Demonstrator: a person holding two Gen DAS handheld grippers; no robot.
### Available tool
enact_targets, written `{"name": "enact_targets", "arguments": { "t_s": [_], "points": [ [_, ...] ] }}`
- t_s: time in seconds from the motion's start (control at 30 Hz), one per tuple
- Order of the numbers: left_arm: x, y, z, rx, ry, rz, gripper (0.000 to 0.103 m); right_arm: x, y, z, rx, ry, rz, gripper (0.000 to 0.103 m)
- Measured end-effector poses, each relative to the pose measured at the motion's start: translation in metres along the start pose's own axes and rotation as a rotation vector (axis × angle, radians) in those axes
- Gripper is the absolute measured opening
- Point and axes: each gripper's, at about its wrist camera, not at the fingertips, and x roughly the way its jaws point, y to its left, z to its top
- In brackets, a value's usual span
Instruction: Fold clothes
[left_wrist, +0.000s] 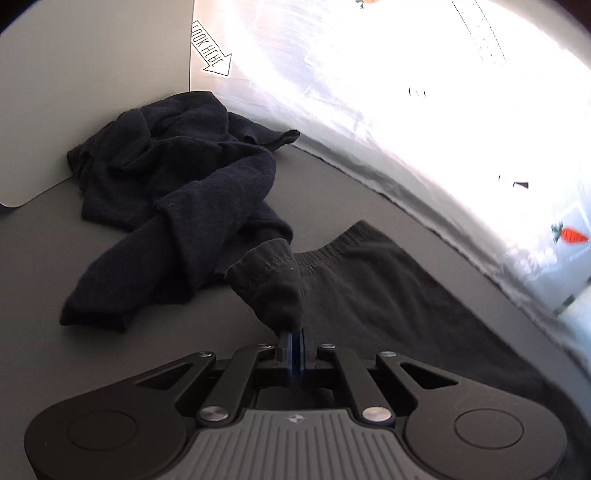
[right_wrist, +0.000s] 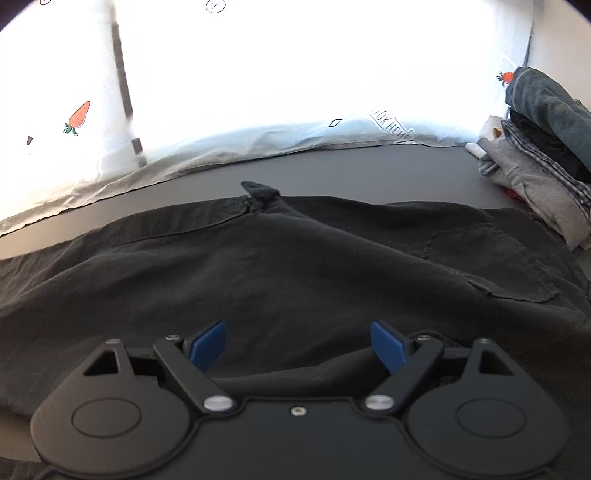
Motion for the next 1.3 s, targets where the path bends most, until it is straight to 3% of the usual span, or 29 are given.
{"name": "enact_targets", "arguments": {
  "t_s": [0.07, 0.2, 0.37, 0.43, 0.6, 0.67, 0.77, 0.87, 0.97, 1.07, 1.17, 1.3],
  "points": [
    [-0.001, 0.012, -0.01, 0.011, 0.033, 0.013, 0.011, -0.005, -0.009, -0.006, 0.021, 0.007, -0.003, 0.086],
    [-0.027, 0.037, -0.013, -0.038, -0.001, 0.051, 0.012, -0.016, -0.022, -0.02, 0.044, 0.004, -0.013, 0.086],
    [-0.066, 0.049, -0.021, -0.022, -0.025, -0.007, 0.026, -0.034, -0.039, -0.032, 0.046, -0.065, -0.036, 0.086],
    [-0.076, 0.043, -0.039, 0.006, 0.007, -0.039, 0.03, -0.041, -0.05, -0.033, 0.057, -0.078, -0.023, 0.081],
    [-0.088, 0.03, -0.092, 0.099, 0.117, -0.063, 0.034, -0.054, -0.085, -0.038, 0.105, -0.075, 0.001, 0.038],
    [-0.091, 0.033, -0.11, 0.108, 0.15, -0.032, 0.034, -0.057, -0.099, -0.041, 0.124, -0.056, -0.006, 0.03],
    [-0.098, 0.051, -0.126, 0.075, 0.165, 0.017, 0.035, -0.06, -0.12, -0.046, 0.148, -0.027, -0.007, 0.03],
    [-0.108, 0.075, -0.135, 0.036, 0.156, 0.092, 0.044, -0.063, -0.14, -0.056, 0.159, -0.002, -0.05, 0.031],
    [-0.118, 0.1, -0.142, -0.006, 0.142, 0.159, 0.05, -0.069, -0.162, -0.066, 0.179, 0.013, -0.1, 0.042],
    [-0.125, 0.126, -0.144, -0.053, 0.14, 0.181, 0.051, -0.081, -0.187, -0.077, 0.22, 0.001, -0.165, 0.045],
    [-0.129, 0.14, -0.144, -0.056, 0.117, 0.225, 0.06, -0.092, -0.217, -0.088, 0.278, -0.004, -0.239, 0.05],
    [-0.13, 0.15, -0.143, -0.019, 0.114, 0.186, 0.065, -0.102, -0.254, -0.102, 0.377, 0.011, -0.302, 0.062]
  ]
}}
